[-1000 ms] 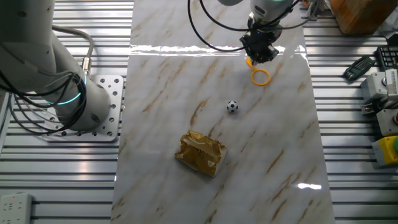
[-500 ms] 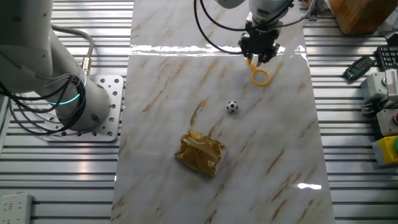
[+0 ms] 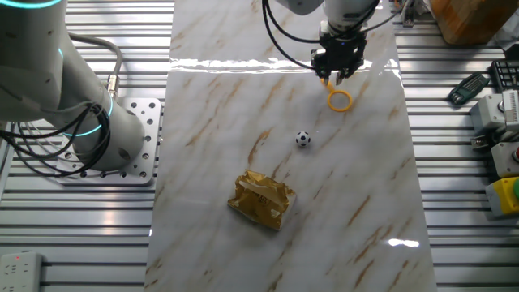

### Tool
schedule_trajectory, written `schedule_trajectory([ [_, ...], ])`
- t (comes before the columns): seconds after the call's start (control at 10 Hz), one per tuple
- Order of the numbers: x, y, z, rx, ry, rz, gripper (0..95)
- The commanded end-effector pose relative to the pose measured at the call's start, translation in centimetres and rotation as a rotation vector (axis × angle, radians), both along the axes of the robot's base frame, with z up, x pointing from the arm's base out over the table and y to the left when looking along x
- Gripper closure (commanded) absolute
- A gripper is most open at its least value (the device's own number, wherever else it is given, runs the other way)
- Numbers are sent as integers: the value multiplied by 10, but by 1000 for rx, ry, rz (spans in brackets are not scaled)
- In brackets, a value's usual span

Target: Attach the bubble ring to the ball

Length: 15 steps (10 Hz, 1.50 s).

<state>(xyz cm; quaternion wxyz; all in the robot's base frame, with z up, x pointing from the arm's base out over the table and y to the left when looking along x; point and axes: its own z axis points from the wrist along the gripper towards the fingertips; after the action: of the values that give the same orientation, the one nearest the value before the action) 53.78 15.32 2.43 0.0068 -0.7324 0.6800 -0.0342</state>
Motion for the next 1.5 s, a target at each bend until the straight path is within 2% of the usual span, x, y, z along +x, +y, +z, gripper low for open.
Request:
schedule_trajectory([
  [0.1, 0, 0, 0, -25, -6, 212, 760],
  [0.2, 0, 0, 0, -32, -6, 241, 760],
  [0.3, 0, 0, 0, -33, -6, 269, 570],
  [0.6, 0, 0, 0, -48, -5, 322, 570],
  [0.9, 0, 0, -2, -35, -19, 308, 570],
  [1.5, 0, 0, -7, -37, -33, 300, 570],
])
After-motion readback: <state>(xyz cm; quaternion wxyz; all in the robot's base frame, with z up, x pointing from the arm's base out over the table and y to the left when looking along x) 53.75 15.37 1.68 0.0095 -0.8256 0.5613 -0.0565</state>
